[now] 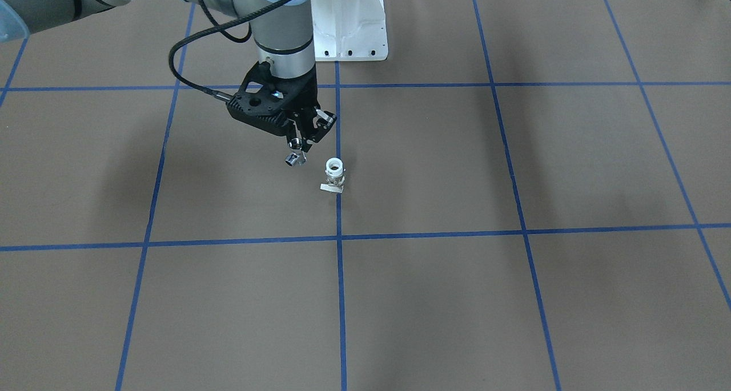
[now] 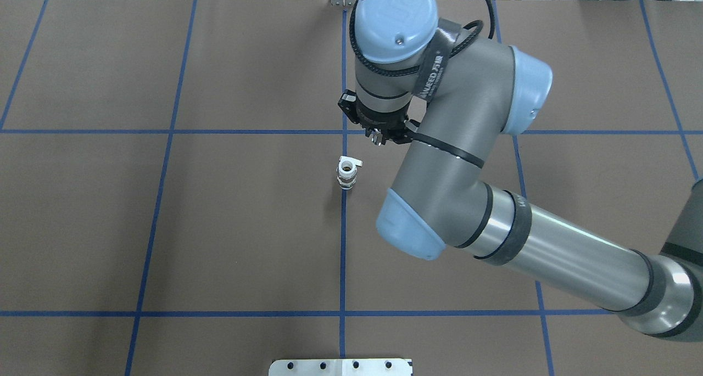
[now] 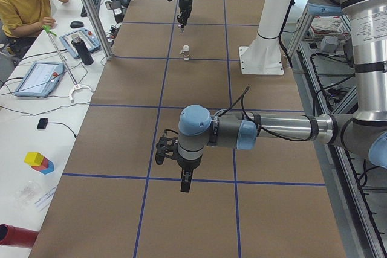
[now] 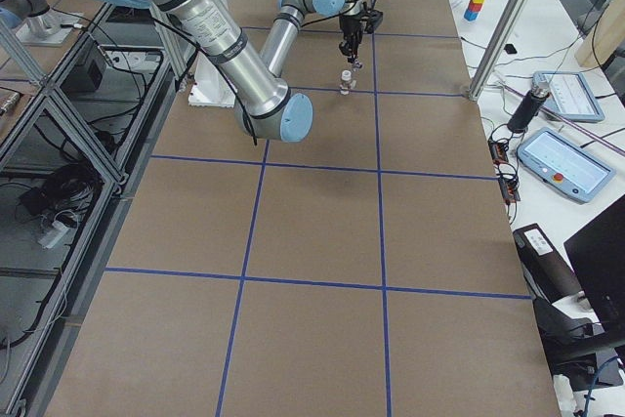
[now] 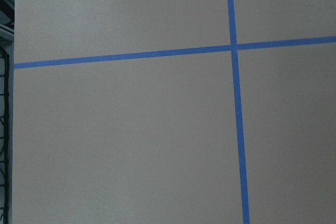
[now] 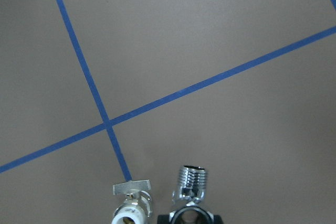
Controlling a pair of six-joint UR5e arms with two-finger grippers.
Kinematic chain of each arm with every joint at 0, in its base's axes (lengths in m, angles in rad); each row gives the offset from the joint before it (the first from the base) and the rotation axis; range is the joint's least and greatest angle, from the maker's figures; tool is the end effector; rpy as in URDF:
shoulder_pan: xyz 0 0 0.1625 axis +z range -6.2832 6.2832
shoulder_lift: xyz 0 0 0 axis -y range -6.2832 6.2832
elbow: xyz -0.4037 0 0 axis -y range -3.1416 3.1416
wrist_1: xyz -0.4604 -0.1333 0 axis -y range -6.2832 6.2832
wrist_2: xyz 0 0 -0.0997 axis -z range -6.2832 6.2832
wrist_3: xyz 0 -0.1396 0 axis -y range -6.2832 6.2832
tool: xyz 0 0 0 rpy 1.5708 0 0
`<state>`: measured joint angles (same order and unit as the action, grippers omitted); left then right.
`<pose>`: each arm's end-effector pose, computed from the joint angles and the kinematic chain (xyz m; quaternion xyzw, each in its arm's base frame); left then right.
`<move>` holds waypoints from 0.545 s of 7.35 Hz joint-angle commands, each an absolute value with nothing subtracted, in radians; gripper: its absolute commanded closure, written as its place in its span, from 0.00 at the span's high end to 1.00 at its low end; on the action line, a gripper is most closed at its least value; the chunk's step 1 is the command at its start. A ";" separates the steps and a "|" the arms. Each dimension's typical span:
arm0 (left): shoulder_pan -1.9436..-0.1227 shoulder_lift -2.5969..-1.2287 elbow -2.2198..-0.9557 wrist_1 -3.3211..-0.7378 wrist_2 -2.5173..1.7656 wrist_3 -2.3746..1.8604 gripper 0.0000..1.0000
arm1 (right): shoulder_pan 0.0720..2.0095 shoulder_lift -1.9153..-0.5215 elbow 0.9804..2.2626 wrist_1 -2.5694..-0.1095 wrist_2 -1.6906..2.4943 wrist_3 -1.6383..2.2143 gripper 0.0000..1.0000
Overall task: Assemble PPR valve and pipe with both arms
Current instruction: 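Carry the chrome fitting with the right gripper above the white valve, then lower the chrome fitting onto the white valve and press it on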
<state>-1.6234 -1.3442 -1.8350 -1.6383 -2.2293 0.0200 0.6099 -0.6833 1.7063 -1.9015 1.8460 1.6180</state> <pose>-0.0731 -0.4769 0.6379 0.0614 0.3209 0.0016 0.9451 -0.5318 -0.4879 0.0641 -0.0306 -0.3587 0.2566 0.8970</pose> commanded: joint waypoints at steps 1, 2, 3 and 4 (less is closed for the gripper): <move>-1.623 -1.344 -1.835 -1.637 -2.229 0.020 1.00 | 0.540 -0.628 1.622 -1.902 1.780 1.689 0.00; -1.623 -1.344 -1.835 -1.637 -2.229 0.020 1.00 | 0.523 -0.620 1.620 -1.896 1.772 1.709 0.00; -1.623 -1.344 -1.836 -1.638 -2.229 0.020 1.00 | 0.514 -0.605 1.615 -1.896 1.766 1.715 0.00; -1.623 -1.344 -1.835 -1.637 -2.229 0.020 1.00 | 0.508 -0.604 1.596 -1.866 1.723 1.713 0.00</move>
<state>-1.6229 -1.3437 -1.8351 -1.6375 -2.2289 0.0199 0.5192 -0.6116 1.6141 -1.8900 1.7607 1.7088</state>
